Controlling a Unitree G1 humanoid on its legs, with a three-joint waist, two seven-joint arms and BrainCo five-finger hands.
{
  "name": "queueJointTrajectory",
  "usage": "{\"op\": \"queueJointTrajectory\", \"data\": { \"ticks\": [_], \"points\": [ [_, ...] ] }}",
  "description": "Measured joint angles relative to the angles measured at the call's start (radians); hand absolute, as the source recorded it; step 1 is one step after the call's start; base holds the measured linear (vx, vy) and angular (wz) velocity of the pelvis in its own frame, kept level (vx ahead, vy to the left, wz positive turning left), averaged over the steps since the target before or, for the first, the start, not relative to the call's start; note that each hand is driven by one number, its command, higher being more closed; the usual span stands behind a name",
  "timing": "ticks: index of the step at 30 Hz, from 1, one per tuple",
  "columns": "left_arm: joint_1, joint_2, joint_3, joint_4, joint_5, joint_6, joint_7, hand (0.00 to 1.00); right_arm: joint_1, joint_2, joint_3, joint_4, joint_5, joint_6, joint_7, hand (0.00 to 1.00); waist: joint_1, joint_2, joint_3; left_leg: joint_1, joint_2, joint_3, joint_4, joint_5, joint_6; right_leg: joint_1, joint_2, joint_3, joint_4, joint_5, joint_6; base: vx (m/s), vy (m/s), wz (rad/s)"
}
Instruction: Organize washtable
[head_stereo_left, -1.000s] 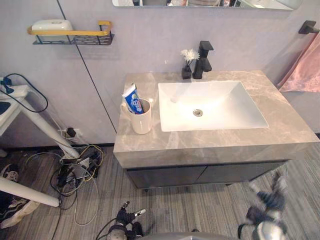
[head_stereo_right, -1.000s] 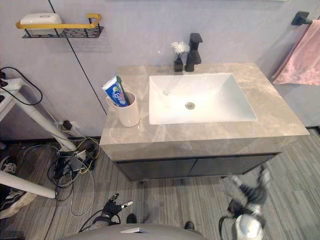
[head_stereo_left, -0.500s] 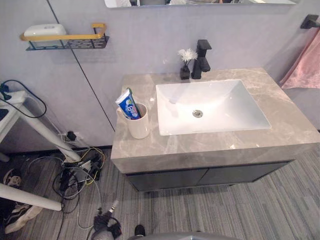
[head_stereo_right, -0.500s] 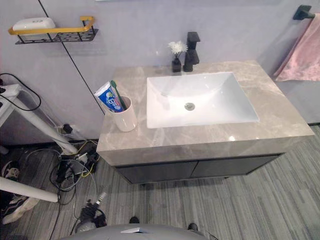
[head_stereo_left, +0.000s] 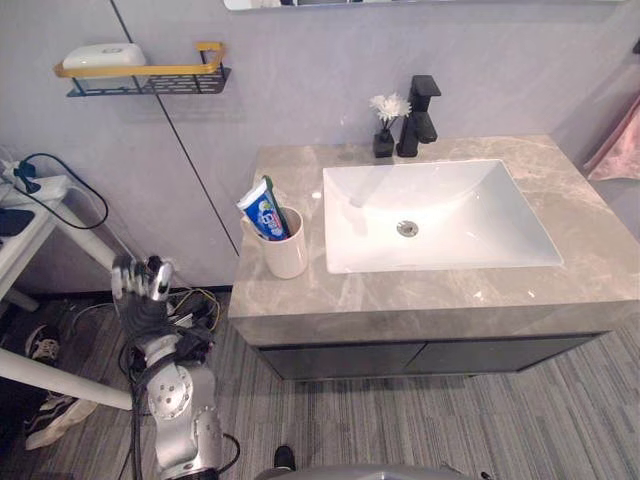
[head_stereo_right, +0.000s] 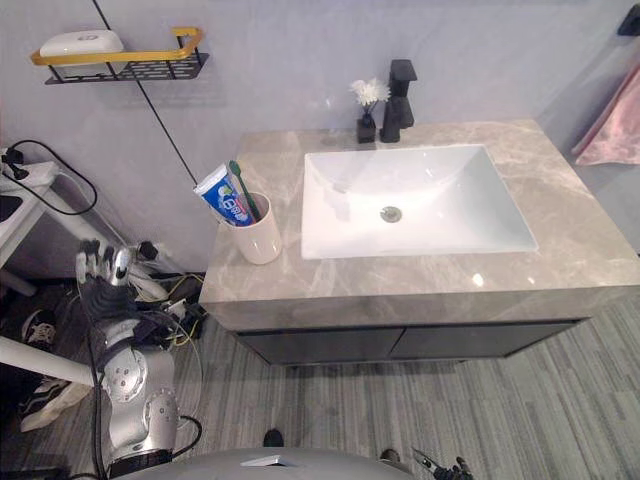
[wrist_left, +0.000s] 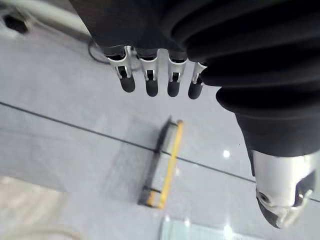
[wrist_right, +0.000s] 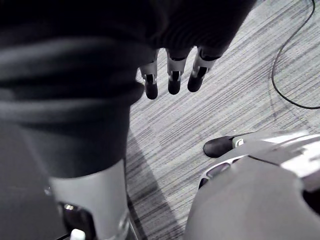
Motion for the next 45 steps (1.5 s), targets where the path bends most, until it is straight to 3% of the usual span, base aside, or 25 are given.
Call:
{"op": "queueJointTrajectory", "data": {
  "ticks": [6,7,14,18,30,45],
  "points": [
    [0.003,0.002,-0.133,-0.079,-0.012,-0.022,-0.095,0.0,0.001,0.0,0.002,0.008,0.027,-0.006,0.007,0.0,-0.001,-0.004,-0.002,-0.012,0.0,-0.003,0.003,0.006,0.001,-0.015,-0.001,0.0,0.011,0.0,0.0,0.0,0.002,0.01],
    [0.004,0.003,-0.157,-0.079,-0.011,-0.022,-0.113,1.0,-0.001,0.0,0.002,0.013,0.028,-0.007,0.008,0.0,-0.001,-0.004,-0.002,-0.012,0.0,-0.003,0.003,0.007,0.002,-0.016,-0.001,0.0,0.015,-0.001,0.001,0.0,0.0,0.0],
    [0.005,0.023,-0.24,-0.079,-0.011,-0.022,-0.188,1.0,-0.012,-0.002,0.002,0.036,0.028,-0.007,0.01,0.0,-0.002,-0.011,-0.007,-0.017,0.0,-0.006,-0.002,0.012,0.004,-0.025,-0.002,-0.002,0.024,-0.002,0.001,0.0,0.0,0.0],
    [0.007,0.088,-0.275,-0.047,-0.011,-0.02,-0.217,1.0,-0.016,-0.005,0.015,0.034,0.027,-0.005,0.009,0.0,-0.003,-0.013,-0.007,-0.009,0.0,-0.011,-0.002,0.015,0.004,-0.02,-0.001,-0.005,0.021,-0.002,0.001,0.0,0.0,0.0],
    [0.012,0.15,-0.347,0.045,-0.011,-0.011,-0.252,1.0,-0.031,-0.017,0.082,0.034,0.027,-0.005,0.01,0.0,-0.013,-0.035,-0.022,-0.014,0.0,-0.03,-0.002,0.016,0.002,-0.001,0.003,-0.033,-0.004,-0.002,-0.001,0.0,-0.008,0.05],
    [0.015,0.171,-0.408,0.135,-0.012,0.022,-0.268,1.0,-0.051,-0.017,0.081,0.034,0.027,-0.005,0.007,0.0,-0.029,-0.036,-0.021,-0.012,0.001,-0.02,-0.002,0.009,0.0,-0.002,0.004,-0.025,-0.011,-0.002,0.0,0.0,0.0,-0.01]
  ]
}}
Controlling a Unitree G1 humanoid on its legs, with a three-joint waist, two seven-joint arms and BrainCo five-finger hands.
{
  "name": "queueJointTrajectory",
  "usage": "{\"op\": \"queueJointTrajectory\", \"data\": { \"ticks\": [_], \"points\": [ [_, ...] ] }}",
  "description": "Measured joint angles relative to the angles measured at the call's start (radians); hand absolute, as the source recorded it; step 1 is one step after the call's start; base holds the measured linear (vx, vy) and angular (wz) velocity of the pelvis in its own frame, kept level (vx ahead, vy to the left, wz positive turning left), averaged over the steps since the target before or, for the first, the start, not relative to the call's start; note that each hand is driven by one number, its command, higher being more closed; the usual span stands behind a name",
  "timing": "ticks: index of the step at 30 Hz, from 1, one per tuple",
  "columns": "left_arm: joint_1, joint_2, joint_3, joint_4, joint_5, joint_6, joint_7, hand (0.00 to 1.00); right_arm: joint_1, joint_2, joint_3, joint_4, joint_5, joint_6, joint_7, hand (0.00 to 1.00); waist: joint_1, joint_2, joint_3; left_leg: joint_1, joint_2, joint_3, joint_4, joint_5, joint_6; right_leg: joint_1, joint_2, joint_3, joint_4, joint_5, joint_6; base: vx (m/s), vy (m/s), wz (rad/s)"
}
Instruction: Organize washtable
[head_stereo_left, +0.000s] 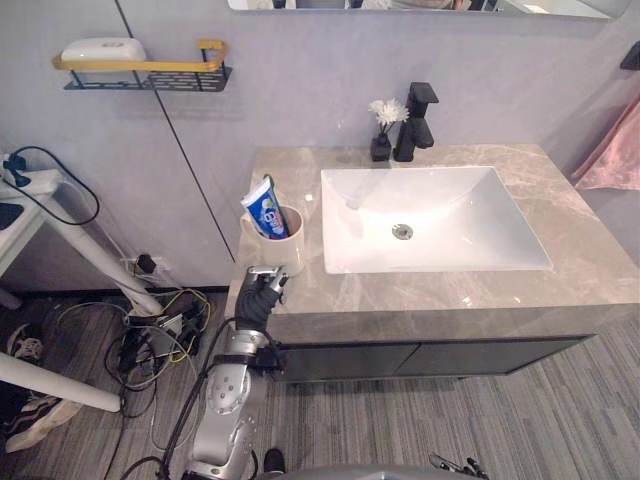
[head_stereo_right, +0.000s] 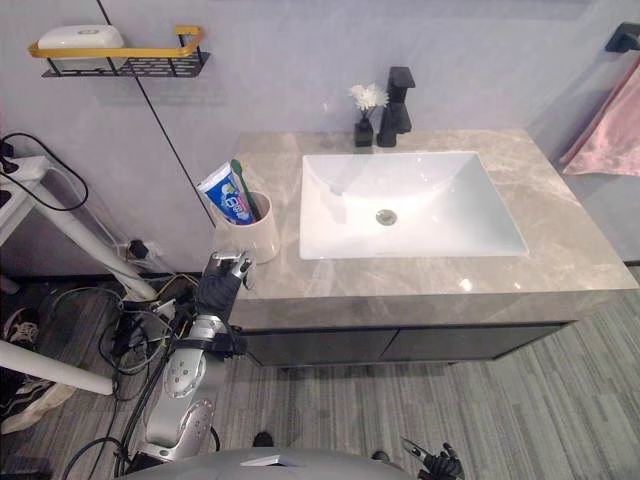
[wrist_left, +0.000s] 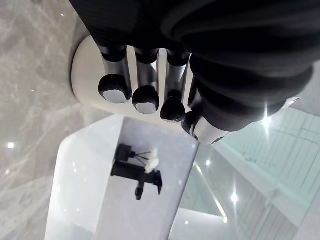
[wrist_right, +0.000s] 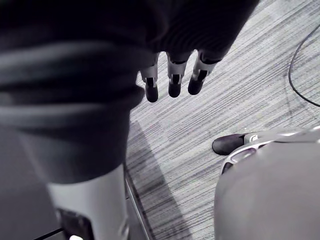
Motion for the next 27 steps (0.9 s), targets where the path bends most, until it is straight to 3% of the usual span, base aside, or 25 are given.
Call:
{"op": "queueJointTrajectory", "data": {
  "ticks": [20,27],
  "points": [
    [-0.043,0.006,-0.015,0.094,0.0,0.015,0.022,1.0,-0.009,0.001,-0.002,-0.004,0.0,0.0,0.0,0.0,-0.006,-0.001,0.001,0.002,0.003,0.051,0.0,-0.01,-0.002,-0.031,0.0,0.051,0.0,0.008,-0.001,0.0,0.001,-0.07],
    [-0.068,0.003,0.024,0.125,0.0,0.017,0.05,1.0,-0.012,0.003,-0.003,-0.006,0.0,0.0,0.001,0.0,-0.025,-0.001,0.001,0.0,0.004,0.061,0.0,-0.014,-0.002,-0.038,0.0,0.06,-0.001,0.008,-0.001,0.01,-0.001,-0.03]
  ]
}}
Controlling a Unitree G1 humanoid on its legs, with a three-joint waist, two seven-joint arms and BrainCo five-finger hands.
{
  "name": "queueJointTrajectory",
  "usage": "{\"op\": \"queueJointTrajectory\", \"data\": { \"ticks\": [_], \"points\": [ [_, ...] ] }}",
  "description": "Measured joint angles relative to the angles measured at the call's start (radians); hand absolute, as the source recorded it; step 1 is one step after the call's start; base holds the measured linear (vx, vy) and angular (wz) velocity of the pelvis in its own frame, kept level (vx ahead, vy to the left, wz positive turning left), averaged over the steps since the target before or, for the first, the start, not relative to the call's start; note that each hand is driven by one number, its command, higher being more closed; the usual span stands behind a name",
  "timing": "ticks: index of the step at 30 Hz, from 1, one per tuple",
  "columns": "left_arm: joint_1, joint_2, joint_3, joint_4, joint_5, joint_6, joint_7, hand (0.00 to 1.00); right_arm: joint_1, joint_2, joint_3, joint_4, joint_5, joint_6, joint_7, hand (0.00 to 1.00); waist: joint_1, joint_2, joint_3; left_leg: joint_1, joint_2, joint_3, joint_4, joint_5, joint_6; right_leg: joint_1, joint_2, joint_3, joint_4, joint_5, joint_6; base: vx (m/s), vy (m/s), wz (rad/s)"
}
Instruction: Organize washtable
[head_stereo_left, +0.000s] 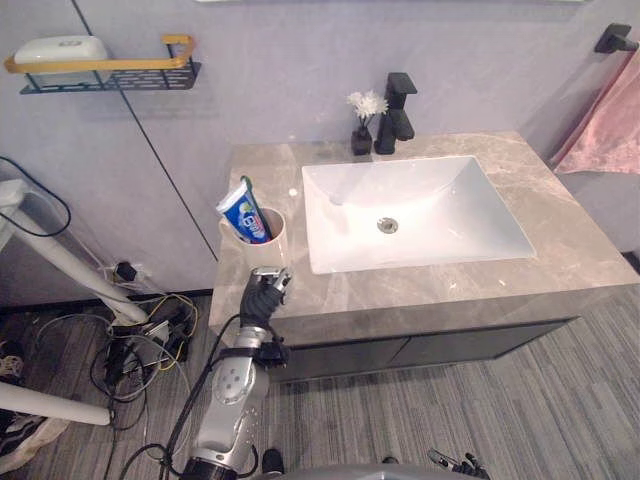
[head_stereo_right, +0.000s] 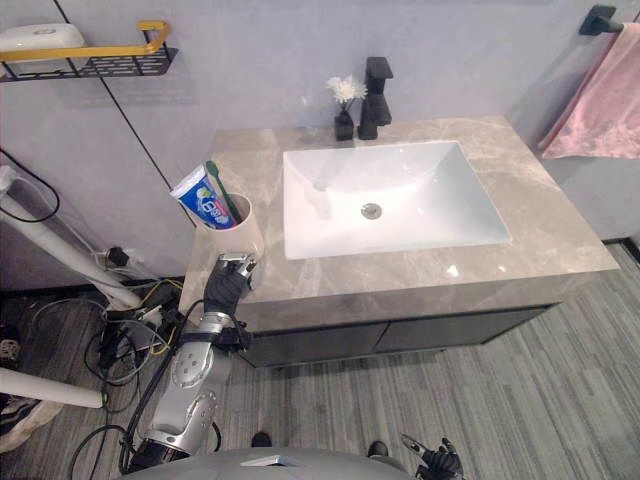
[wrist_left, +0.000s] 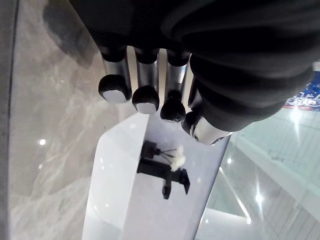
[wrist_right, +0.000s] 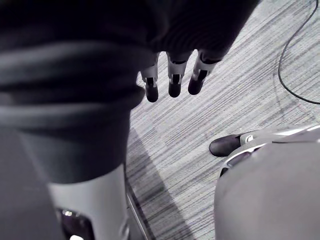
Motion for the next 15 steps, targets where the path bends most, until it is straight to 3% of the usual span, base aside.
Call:
{"op": "queueJointTrajectory", "data": {
  "ticks": [15],
  "points": [
    [-0.113,-0.007,0.039,0.074,0.001,0.002,0.049,1.0,0.002,0.016,-0.012,-0.029,0.0,0.002,0.001,0.0,-0.007,-0.003,0.006,0.001,0.001,0.046,0.0,-0.014,-0.002,-0.029,-0.001,0.046,0.0,0.005,0.002,0.01,0.0,-0.08]
  ]
}}
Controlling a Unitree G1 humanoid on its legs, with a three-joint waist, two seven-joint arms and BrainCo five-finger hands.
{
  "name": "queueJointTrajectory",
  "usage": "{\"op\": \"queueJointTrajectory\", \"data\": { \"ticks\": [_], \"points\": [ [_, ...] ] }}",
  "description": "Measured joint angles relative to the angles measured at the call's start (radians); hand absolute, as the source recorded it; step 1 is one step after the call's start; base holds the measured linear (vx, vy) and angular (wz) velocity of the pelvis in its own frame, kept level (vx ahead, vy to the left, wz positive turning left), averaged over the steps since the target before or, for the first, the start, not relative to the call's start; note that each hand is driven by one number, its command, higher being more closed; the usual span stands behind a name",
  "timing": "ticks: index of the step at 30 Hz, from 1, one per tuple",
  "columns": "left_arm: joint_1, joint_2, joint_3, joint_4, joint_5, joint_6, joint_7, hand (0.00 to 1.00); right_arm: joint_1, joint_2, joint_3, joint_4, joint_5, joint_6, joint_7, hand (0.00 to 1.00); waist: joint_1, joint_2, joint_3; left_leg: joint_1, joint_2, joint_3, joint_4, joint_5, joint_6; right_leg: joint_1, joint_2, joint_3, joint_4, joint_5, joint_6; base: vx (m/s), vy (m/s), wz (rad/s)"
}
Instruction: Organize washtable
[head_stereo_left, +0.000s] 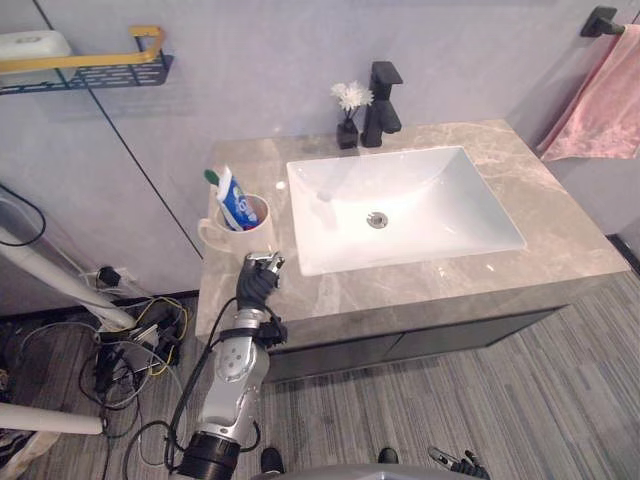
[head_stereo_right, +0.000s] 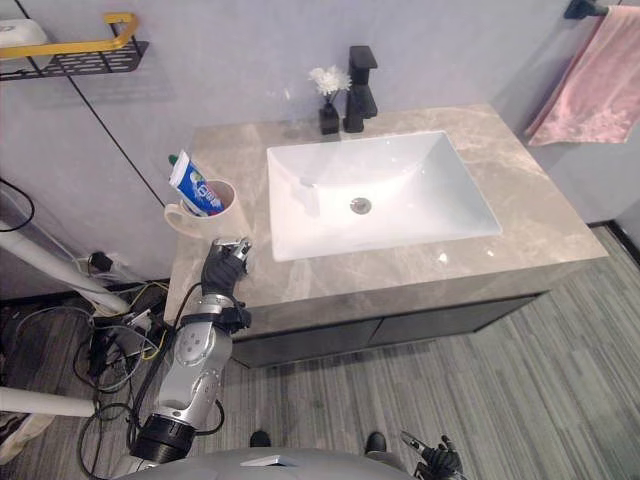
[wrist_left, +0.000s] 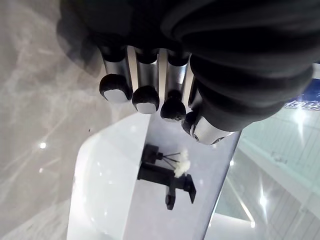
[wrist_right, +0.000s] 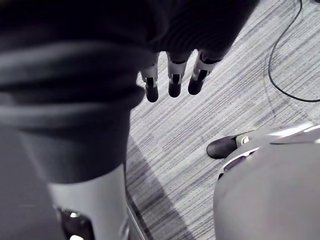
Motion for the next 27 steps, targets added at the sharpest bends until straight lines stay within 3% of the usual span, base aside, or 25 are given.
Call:
{"op": "queueJointTrajectory", "data": {
  "ticks": [7,18,27],
  "points": [
    [-0.042,0.001,0.044,0.031,0.003,0.001,0.025,1.0,-0.002,0.004,-0.001,-0.017,-0.001,0.0,0.001,0.0,-0.019,-0.001,0.003,-0.001,0.0,0.007,0.0,-0.004,-0.001,-0.005,0.0,0.005,0.0,0.0,0.0,0.01,-0.001,-0.03],
    [-0.184,0.01,0.089,0.123,0.054,0.013,0.095,1.0,-0.003,0.007,-0.004,-0.05,-0.003,0.0,0.004,0.0,-0.021,-0.002,0.033,0.0,0.0,0.031,0.006,-0.009,-0.001,-0.015,-0.001,0.029,0.0,0.006,0.003,0.01,0.0,-0.06],
    [-0.252,0.046,0.114,0.194,0.099,0.028,0.101,1.0,-0.002,0.008,-0.004,-0.054,-0.008,0.001,0.02,0.0,-0.024,-0.002,0.034,0.001,0.0,0.04,0.005,-0.009,-0.001,-0.021,-0.001,0.036,-0.001,0.008,0.004,0.0,0.001,-0.01]
  ]
}}
